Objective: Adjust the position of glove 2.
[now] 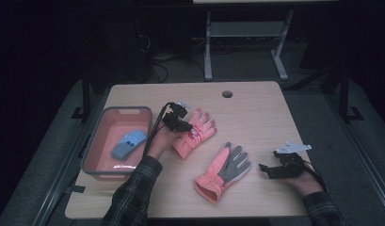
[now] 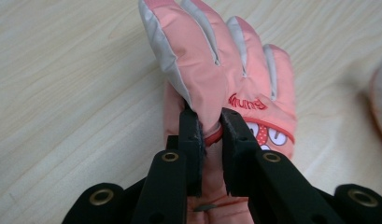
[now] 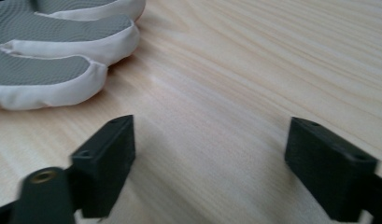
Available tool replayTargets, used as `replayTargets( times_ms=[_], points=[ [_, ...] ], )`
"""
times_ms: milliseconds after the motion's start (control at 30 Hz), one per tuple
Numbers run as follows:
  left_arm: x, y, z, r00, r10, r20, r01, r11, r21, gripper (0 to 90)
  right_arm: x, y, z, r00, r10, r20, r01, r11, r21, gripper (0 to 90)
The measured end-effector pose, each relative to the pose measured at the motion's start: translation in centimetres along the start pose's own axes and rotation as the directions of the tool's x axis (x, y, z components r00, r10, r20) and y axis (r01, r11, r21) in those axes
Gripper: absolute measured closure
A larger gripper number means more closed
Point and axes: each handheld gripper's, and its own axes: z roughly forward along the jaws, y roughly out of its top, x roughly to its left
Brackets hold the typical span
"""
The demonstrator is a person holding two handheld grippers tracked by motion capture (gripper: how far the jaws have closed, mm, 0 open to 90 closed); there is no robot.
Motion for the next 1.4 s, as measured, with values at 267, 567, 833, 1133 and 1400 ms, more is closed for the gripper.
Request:
replayTargets(
  times_ms=[267, 567, 833, 1133, 1400],
  points=[
    [-0.8, 0.5, -2.4, 0.9981, 0.027, 0.056, -0.027, 0.9996, -0.01, 79.6, 2.3, 1.0, -1.5, 0.9823, -0.097, -0.16, 0.092, 0.995, -0.037, 85.4],
    [-1.3, 0.6, -3.5, 0.9953, 0.03, 0.092, -0.028, 0.9994, -0.018, 79.6, 7.6, 2.0, -0.4, 0.8861, -0.226, -0.405, 0.225, 0.973, -0.05, 89.9],
    [-1.4, 0.7, -4.0, 0.9923, 0.03, 0.12, -0.027, 0.9993, -0.025, 79.6, 10.9, 3.2, 1.5, 0.8351, -0.281, -0.473, 0.289, 0.956, -0.057, 89.8],
    [-1.7, 1.1, -4.9, 0.9895, 0.052, 0.135, -0.049, 0.9985, -0.025, 79.7, 12.2, 4.3, 3.1, 0.836, -0.3, -0.46, 0.311, 0.949, -0.053, 89.9],
    [-2.4, 1.5, -6.4, 0.9786, 0.084, 0.188, -0.078, 0.9961, -0.04, 79.7, 9.4, 3.7, 0.9, 0.889, -0.223, -0.4, 0.217, 0.974, -0.06, 59.2]
  ],
)
